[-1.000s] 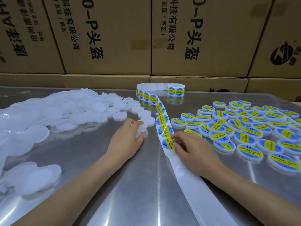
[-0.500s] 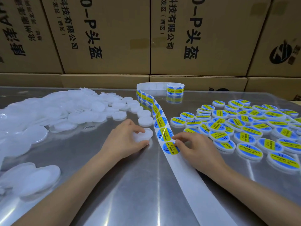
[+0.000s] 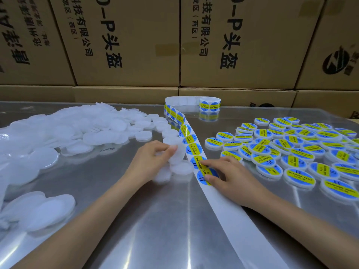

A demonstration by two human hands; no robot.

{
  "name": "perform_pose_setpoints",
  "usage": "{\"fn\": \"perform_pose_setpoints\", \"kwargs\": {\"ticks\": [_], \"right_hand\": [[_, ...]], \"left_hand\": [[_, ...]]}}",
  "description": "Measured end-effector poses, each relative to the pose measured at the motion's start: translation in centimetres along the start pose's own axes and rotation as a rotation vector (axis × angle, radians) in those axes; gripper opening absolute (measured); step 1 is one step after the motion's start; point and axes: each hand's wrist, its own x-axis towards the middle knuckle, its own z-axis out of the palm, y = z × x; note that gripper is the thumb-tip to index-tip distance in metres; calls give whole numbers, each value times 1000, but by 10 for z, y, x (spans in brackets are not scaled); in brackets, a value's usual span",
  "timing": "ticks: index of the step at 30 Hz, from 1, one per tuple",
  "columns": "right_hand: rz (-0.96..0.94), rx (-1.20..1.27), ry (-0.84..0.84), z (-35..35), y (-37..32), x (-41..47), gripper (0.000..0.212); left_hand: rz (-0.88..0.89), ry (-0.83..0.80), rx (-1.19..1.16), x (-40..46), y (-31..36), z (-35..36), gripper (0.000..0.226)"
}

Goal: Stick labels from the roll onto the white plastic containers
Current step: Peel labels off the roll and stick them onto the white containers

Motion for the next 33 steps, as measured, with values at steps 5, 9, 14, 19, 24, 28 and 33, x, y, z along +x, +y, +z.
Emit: {"fn": "perform_pose_setpoints", "kwargs": {"ticks": [5, 9, 14, 19, 24, 28, 33], "right_hand": [[7, -2, 11, -3, -3, 0, 36], [6, -9, 25, -5, -6, -2, 30], [9, 22, 60, -8, -11, -4, 25], [-24, -10, 77, -8, -10, -4, 17], [2, -48, 45, -7, -11, -4, 15], [25, 32, 63, -8, -15, -5, 35], [115, 173, 53, -12, -17, -5, 65]], "left_hand": [[-38, 121, -86, 3, -4, -1, 39], [-96, 203, -201, 5, -3, -4, 39], [-159, 193, -214, 4, -5, -6, 38], [-276, 171, -241, 7, -8, -12, 41], [-515, 50, -411, 7, -8, -26, 36], [-517, -84, -564, 6, -8, -31, 36], [-469, -102, -614, 6, -6, -31, 50]]}}
